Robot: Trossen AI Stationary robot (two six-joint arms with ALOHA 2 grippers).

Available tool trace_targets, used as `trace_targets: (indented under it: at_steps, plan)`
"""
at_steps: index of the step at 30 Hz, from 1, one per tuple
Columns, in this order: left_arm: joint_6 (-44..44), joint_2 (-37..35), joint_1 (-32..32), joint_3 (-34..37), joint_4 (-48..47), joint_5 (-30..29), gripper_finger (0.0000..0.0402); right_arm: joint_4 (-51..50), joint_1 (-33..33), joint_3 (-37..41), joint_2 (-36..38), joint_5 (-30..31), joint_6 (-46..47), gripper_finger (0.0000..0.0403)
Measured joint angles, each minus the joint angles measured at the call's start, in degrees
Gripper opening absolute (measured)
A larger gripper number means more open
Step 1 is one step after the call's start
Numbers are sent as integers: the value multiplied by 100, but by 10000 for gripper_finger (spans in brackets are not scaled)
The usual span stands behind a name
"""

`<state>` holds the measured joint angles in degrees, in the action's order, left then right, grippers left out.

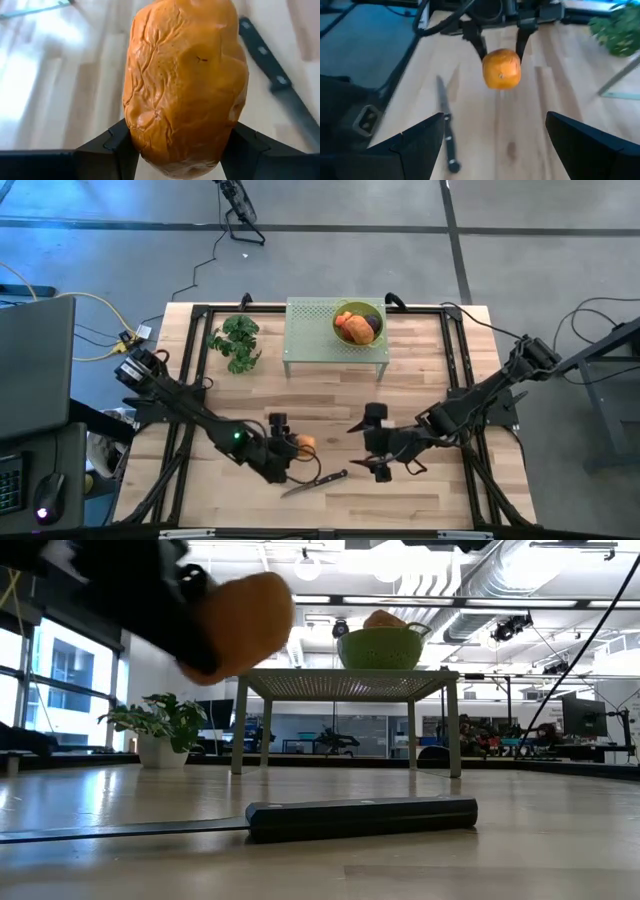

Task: Pick & Place Fruit
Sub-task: Put the mango into the strainer bowl on the shelf

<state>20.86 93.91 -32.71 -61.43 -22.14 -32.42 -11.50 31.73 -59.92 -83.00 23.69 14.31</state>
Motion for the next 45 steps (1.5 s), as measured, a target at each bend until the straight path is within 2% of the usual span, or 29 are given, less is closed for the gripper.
trace_targets:
  at_steps: [11,26,36,45]
  plan:
    - [-1218,-77,948,0,441,60,203,130,-34,0,50,1233,-778,340]
    - [-2458,-835,1775,0,362,259,203,-207,-673,-2,61,1240,-1304,340]
    - [-2708,-861,2146,0,-15,395,203,-787,-951,-2,87,1240,-1247,340]
    - [-2938,-861,2578,0,-74,557,203,-1648,-1241,-2,87,1231,-809,340]
